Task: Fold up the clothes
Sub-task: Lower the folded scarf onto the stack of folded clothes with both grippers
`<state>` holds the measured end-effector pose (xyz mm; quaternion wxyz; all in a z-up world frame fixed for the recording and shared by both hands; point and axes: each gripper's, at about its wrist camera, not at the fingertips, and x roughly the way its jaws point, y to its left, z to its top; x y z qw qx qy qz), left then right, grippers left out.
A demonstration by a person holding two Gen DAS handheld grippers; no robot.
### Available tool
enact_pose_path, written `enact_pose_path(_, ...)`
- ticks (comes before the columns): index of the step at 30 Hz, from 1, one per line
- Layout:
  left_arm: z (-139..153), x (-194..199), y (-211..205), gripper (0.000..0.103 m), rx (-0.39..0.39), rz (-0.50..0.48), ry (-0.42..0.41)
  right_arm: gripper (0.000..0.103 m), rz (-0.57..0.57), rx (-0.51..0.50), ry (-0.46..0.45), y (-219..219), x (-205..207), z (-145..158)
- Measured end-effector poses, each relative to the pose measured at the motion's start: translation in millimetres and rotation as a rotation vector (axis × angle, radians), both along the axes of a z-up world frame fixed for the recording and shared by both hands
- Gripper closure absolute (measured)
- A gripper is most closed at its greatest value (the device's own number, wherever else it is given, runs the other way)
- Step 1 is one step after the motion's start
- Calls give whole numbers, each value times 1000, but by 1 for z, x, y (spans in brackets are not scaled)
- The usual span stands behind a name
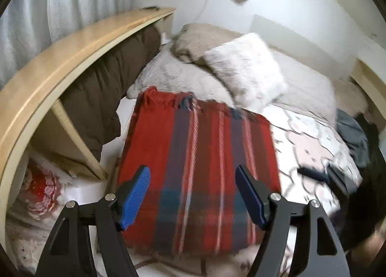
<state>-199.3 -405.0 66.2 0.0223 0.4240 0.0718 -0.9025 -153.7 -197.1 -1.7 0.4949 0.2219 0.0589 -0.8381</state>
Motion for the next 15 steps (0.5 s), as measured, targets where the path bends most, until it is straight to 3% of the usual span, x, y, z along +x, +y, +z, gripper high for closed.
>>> enact_pose_path(4, -27, -51, -6, 30, 52, 86, -76, 26, 46, 9, -109, -20, -31, -18)
enact_pose_path(10, -54, -86, -9, 30, 30, 157, -137, 26, 40, 141, -130, -28, -53, -61)
enact_pose_path(15, -64, -99, -21, 30, 5, 198, -181, 26, 61, 94, -147, -19, -40, -47)
